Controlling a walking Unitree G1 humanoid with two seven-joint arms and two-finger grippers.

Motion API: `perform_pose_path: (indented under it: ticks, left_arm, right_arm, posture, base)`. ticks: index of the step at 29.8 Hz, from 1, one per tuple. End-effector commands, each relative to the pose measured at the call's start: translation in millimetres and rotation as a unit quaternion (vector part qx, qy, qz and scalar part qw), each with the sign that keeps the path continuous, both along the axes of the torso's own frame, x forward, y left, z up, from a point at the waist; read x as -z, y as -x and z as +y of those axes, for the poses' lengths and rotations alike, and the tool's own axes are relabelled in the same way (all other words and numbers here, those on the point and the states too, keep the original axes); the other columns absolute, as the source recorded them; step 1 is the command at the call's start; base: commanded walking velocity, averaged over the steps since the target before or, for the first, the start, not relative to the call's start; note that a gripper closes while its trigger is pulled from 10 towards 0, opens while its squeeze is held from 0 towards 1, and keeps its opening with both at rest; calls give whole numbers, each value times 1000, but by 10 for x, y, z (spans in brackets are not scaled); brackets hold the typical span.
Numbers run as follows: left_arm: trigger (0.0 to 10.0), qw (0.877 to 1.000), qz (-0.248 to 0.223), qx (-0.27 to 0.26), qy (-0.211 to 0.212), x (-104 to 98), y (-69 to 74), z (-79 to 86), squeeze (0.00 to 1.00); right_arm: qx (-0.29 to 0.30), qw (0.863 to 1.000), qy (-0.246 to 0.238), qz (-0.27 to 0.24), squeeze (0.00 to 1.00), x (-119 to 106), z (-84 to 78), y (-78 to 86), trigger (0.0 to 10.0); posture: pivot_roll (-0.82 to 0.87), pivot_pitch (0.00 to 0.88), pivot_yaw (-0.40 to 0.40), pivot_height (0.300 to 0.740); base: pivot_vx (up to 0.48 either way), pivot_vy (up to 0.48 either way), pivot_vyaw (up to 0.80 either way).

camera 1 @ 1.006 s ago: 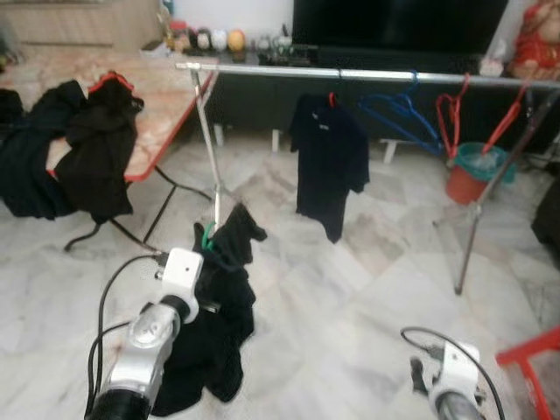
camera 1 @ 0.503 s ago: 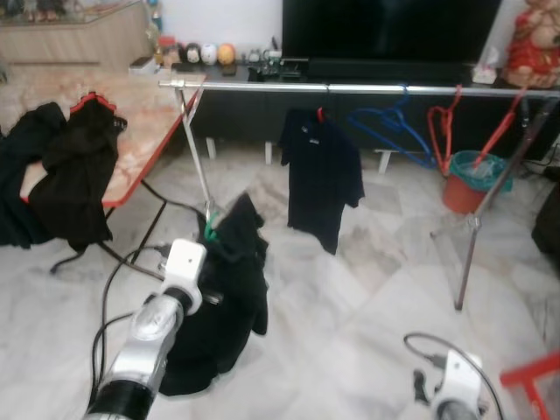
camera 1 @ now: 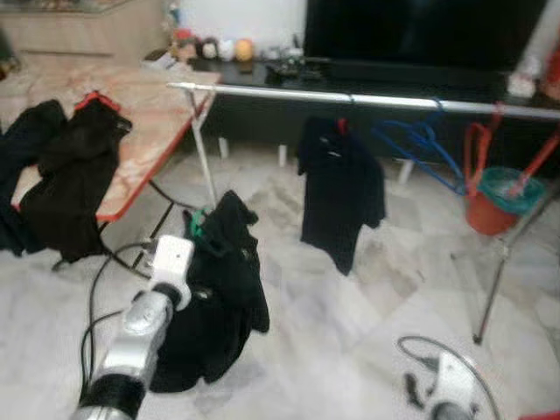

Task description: Hang hanger

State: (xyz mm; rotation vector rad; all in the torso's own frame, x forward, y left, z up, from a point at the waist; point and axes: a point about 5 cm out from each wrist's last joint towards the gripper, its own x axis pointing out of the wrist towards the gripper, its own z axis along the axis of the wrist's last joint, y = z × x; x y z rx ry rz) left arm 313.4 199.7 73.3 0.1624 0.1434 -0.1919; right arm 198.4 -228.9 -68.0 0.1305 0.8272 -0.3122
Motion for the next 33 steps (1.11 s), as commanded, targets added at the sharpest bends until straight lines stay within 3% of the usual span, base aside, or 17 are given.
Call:
perform_pose_path:
  ticks: [1, 15, 23, 33]
  left_arm:
    - [10000, 1000, -25, 15, 3, -102, -65, -101, 0]
    - [10000, 999, -19, 34, -1, -108, -81, -129, 0]
    - [10000, 999, -15, 39, 2, -100, -85, -152, 0]
    - [10000, 999, -18, 33, 8, -122, -109, -139, 0]
  right_arm:
    - [12, 1000, 9, 16, 0, 22, -115, 93, 10000]
    - [21, 1000, -1, 15, 0, 23, -90, 78, 10000]
    - [26, 1000, -8, 9, 0, 19, -76, 64, 10000]
    - [18, 1000, -4, 9, 0, 7, -65, 33, 10000]
  posture:
    - [38, 0, -5, 740]
    - [34, 0, 9, 740]
    - [37, 0, 11, 740]
    - [42, 0, 7, 740]
  base:
    - [349, 0, 0]
    - [352, 0, 0]
    - [355, 0, -784]
    - [355, 0, 0]
